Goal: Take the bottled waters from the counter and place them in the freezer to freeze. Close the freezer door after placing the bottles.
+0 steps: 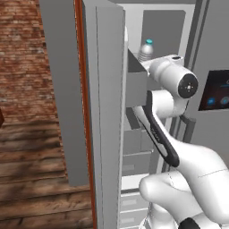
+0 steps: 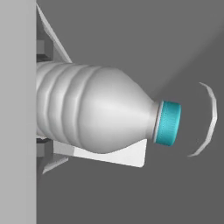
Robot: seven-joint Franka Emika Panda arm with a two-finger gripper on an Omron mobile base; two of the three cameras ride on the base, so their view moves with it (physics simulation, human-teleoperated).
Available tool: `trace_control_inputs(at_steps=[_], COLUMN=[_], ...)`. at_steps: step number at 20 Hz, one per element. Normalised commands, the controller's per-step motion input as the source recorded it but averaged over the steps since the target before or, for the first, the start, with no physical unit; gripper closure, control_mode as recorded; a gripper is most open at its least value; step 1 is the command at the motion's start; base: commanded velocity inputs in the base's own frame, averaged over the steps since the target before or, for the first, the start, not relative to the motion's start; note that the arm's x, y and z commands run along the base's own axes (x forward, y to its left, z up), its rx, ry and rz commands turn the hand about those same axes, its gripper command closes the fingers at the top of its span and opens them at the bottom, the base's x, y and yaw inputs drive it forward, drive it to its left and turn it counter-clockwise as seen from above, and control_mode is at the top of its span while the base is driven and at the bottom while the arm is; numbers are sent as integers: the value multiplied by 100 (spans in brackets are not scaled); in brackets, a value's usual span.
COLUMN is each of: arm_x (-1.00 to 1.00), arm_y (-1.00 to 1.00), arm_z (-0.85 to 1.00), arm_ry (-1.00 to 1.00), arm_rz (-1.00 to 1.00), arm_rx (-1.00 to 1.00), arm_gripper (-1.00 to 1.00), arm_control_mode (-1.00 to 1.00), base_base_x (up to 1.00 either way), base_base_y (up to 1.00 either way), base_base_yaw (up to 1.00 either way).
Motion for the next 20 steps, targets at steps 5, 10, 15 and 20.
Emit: trace_control_inputs(at_steps=[5, 10, 15, 20], arm_x=[64, 63, 66, 60], arm_y=[3, 16, 17, 12], arm_z=[-4, -18, -25, -23], arm_ry=[17, 11, 7, 1], arm_rz=[0, 0, 0, 0], arm_rx=[0, -3, -3, -1], arm_gripper=[100, 100, 100, 100], arm_control_mode=[-100, -100, -100, -100], base_base_x=[0, 0, 0, 0], base_base_y=[0, 0, 0, 0], base_base_yaw=[0, 0, 0, 0])
